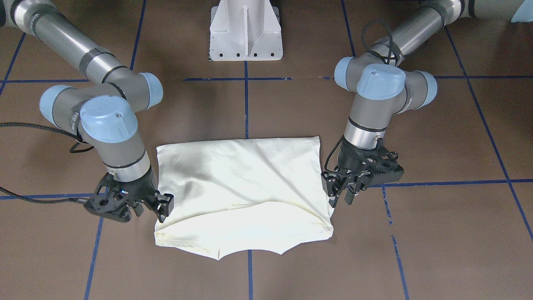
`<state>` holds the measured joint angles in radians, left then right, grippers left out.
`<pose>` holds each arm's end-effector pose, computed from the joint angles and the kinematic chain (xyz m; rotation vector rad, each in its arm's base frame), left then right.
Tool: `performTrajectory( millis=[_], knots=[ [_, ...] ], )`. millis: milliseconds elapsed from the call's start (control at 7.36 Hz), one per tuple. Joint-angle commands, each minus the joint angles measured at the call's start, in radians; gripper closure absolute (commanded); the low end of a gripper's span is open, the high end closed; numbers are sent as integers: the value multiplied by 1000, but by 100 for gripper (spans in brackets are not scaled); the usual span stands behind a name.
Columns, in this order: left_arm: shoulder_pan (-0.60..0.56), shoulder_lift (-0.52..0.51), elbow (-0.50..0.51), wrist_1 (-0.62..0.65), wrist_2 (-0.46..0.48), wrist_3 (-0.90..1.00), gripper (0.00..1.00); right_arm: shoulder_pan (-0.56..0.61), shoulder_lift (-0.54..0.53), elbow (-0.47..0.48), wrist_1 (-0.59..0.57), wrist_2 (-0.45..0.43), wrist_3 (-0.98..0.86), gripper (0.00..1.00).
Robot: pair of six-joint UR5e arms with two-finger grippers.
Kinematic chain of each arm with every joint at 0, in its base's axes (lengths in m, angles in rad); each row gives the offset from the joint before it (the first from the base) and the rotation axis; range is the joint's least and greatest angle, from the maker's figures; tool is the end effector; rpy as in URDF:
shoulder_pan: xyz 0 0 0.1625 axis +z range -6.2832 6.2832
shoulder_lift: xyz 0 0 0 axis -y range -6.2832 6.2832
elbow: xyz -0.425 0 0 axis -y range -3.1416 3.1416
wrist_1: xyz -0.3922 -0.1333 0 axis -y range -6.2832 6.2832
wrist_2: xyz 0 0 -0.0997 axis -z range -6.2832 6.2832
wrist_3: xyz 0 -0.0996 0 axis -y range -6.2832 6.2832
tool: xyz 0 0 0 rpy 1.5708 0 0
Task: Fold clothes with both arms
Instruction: 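Release the hem near the collar and draw both grippers back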
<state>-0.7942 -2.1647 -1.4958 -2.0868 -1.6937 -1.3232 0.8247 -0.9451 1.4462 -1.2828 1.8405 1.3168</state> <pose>0.4142 -0.5944 0.2850 0.4211 0.9603 -0.4326 -0.4180 -0.6095 0.3154 0.1849 -0.8104 0.4314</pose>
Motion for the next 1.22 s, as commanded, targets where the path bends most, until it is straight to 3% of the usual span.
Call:
performTrajectory(
  millis=[0, 272, 408, 544, 680, 952, 1088],
  knots=[
    [-4, 74, -96, -1, -23, -1, 47, -89, -229, 277, 7, -13, 176, 0],
    [-4, 77, -98, 2, -21, -10, 46, -233, -273, 284, 14, -136, 384, 0],
    [-2, 75, -101, 4, -20, -13, 45, -242, -273, 281, 13, -136, 415, 3],
    [-3, 75, -101, 4, -18, -13, 45, -246, -274, 263, 13, -135, 417, 8],
    [-2, 75, -101, 4, -18, -14, 45, -248, -276, 260, 11, -133, 417, 20],
    [-2, 75, -103, 5, -17, -14, 45, -251, -281, 257, 11, -133, 423, 67],
    [-2, 77, -106, 7, -17, -13, 45, -249, -282, 258, 11, -132, 426, 100]
  ],
)
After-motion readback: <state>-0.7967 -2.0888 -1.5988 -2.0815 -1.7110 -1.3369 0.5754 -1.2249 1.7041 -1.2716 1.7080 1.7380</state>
